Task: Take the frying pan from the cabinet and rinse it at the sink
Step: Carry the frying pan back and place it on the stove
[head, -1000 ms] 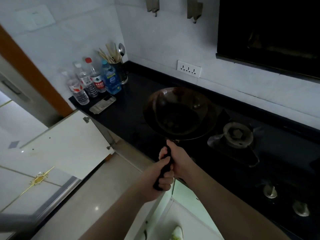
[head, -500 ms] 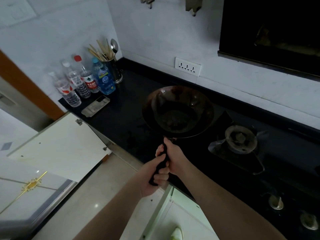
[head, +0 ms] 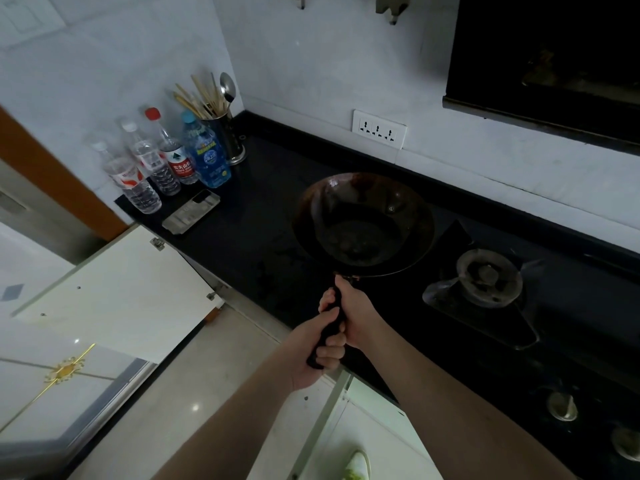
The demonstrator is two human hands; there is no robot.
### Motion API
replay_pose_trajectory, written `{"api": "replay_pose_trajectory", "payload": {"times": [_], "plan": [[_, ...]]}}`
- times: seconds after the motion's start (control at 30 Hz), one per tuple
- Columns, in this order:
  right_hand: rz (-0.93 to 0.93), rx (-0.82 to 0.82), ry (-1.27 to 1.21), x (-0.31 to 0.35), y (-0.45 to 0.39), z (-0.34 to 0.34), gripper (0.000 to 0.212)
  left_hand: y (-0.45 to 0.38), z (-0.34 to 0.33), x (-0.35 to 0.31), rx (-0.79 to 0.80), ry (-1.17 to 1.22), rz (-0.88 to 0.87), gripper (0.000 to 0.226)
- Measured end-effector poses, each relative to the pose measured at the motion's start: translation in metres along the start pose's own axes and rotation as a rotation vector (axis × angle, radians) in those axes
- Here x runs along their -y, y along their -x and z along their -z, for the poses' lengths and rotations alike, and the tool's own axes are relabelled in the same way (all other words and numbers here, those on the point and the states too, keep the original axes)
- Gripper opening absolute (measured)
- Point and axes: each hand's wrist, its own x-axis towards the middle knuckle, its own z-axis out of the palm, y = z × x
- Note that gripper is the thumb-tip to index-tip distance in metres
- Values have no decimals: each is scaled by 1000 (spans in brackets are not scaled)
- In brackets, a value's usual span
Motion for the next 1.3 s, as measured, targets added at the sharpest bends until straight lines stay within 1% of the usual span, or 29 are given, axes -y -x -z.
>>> {"api": "replay_pose_trajectory", "payload": {"times": [0.17,0.5,0.63,0.73,0.87,1.03,1.17,1.23,1.3], "plan": [[-3,-2,5,-2,-1,0,39,-1,4,1,-14,-7,6,29],[-27,-38,-67,-8,-12,3,37,-3,12,1,-11,-57,21,27],[-15,-25,-57,-10,-17,5,38,-3,16,-2,-62,-115,35,30],[0,-40,29,-14,-22,6,40,-2,22,-3,-136,-168,60,30],[10,-43,86,-16,-26,6,36,0,26,-5,-209,-218,61,32],[25,-26,285,-10,-27,12,39,4,25,-10,-297,-300,14,34],[76,-61,593,-12,-19,22,47,7,32,-18,-344,-402,-57,34],[76,-80,639,-17,-14,26,50,8,35,-23,-367,-436,-64,33],[82,-97,634,-22,-8,30,49,9,36,-27,-395,-467,-57,33]]}}
